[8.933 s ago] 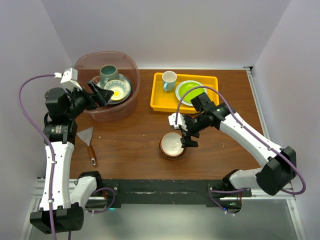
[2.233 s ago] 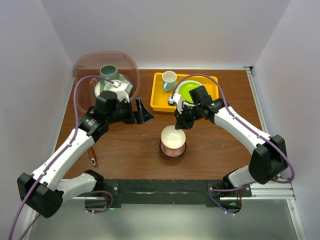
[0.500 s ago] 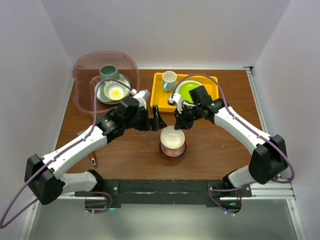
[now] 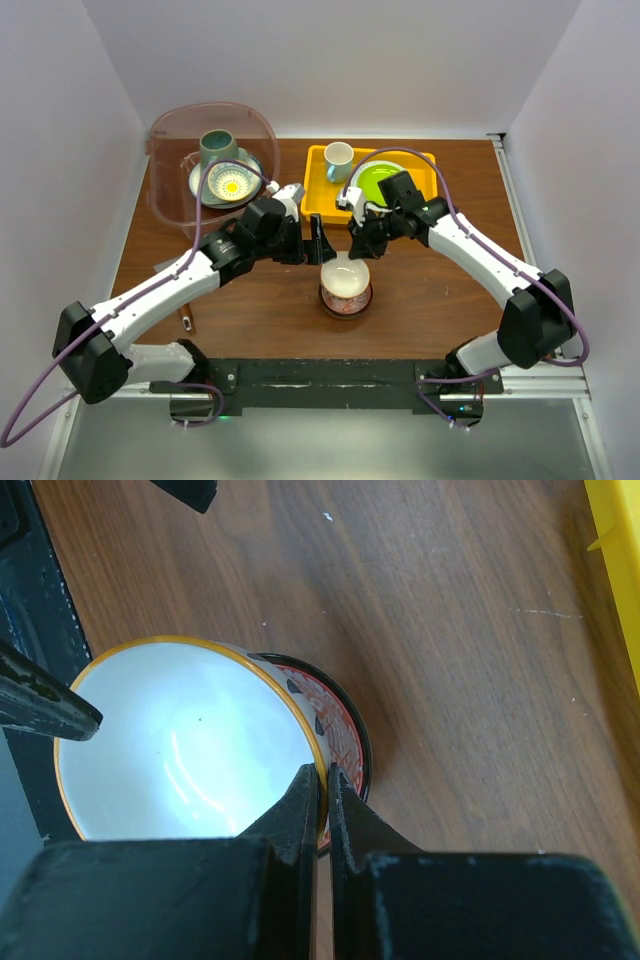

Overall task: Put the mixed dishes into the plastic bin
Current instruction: Pick up the bowl from the center of the board.

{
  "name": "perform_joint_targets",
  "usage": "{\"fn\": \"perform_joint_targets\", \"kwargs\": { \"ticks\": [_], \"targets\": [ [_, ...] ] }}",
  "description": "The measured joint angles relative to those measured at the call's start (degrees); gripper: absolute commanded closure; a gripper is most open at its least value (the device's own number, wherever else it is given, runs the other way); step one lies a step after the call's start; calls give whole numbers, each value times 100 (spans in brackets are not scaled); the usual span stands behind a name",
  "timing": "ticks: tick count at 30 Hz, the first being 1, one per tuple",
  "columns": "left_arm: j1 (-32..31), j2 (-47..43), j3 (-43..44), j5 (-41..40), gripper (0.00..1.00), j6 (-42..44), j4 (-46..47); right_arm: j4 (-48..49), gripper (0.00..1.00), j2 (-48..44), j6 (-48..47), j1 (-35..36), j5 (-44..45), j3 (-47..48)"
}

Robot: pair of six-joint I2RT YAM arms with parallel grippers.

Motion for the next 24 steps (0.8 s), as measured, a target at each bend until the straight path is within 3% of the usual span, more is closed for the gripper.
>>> {"fn": "perform_joint_targets", "kwargs": {
  "ticks": [24],
  "targets": [
    [-160,227,68,-199,0,-107,-4,46,100,0,68,0,-2,0]
  ]
}}
